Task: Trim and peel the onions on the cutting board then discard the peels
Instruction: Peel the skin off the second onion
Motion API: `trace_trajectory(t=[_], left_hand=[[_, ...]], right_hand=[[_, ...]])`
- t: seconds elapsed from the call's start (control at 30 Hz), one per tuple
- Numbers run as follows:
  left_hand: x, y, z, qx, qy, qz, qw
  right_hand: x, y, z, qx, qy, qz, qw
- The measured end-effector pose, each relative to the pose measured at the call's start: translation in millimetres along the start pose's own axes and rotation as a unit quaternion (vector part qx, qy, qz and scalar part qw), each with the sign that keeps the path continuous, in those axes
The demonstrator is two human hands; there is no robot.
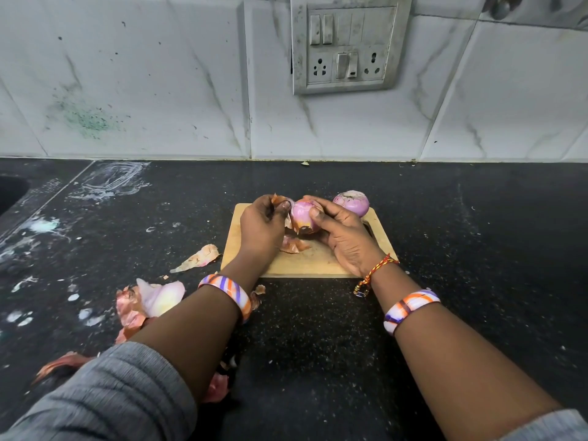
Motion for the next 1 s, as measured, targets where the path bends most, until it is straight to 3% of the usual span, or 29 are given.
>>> trace_trajectory(t=[0.13,0.3,0.5,0.6,1.0], left_hand=[[5.2,-4.1,8.0,-0.028,-0.057,0.012,0.998],[-1.2,3.0,2.0,0.001,0.027,0.024,0.999],[5.9,4.4,-10.9,0.048,0.058,0.088,0.993],[5.3,5.7,-14.6,0.084,0.024,0.072,0.993],[-15.1,13.3,-19.9,0.115,-0.141,-0.062,0.981]], right_hand=[[0.7,1.4,1.4,-0.003,-0.027,-0.01,1.0],[0.5,2.4,5.5,-0.038,-0.079,-0.018,0.996],[0.4,1.0,8.7,-0.053,-0.048,0.005,0.997],[-0.5,1.0,8.7,-0.054,-0.037,0.008,0.998],[0.2,1.0,8.7,-0.069,-0.02,0.029,0.997]])
Point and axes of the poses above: each hand's wrist, its own y-axis away from the middle knuckle, its own z-axis out of the back of the hand, x = y × z, the point moved 7 cm from there along -y, towards the middle knuckle, and after that the axes turned 14 degrees about y, right-handed, at the moved point
